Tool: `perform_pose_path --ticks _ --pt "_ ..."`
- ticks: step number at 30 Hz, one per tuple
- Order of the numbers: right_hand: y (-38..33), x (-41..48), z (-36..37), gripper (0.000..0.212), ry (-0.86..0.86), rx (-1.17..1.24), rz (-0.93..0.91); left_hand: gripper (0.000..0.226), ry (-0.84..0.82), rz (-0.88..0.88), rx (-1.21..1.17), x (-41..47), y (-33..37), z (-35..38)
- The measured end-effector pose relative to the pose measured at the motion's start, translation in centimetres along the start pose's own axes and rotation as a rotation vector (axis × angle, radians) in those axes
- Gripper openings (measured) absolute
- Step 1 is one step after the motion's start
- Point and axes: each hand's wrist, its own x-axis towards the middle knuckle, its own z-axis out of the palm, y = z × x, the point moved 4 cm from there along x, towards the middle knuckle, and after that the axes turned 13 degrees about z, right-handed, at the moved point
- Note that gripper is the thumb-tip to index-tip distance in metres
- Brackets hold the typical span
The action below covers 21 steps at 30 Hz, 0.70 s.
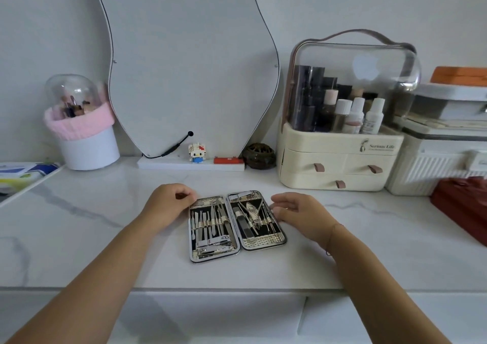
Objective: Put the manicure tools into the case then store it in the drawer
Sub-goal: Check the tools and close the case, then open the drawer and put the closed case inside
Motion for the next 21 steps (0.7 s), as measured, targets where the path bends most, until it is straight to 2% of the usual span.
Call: perform_pose_path --ticks 5,8,11,14,18,21 --pt "-0.7 -0.9 0.4 0.028 -0.132 0.283 0.228 0.011 -0.033 0.029 -0.032 -0.3 1.4 0.4" --pt "-1.2 -1.2 0.9 0.030 -0.138 0.355 0.287 0.006 0.035 -0.001 -0.111 -0.9 2.1 0.7" --pt "-1.3 -1.5 0.9 0.027 -0.135 0.345 0.294 0.014 0.082 -0.154 -0.328 -2.6 1.7 0.3" --pt "-1.0 -2.1 0.6 0.026 -0.113 0.263 0.248 0.009 0.123 -0.287 -0.555 -4.8 1.9 -0.8" --pt "-0.5 -2.9 0.6 0.026 -0.091 0.245 0.197 0.024 0.112 -0.497 -0.976 -7.1 3.0 -1.6" --pt "-0.5 -3.7 0.9 0.029 -0.090 0.280 0.194 0.036 0.047 -0.605 -1.050 -7.9 3.4 -2.3"
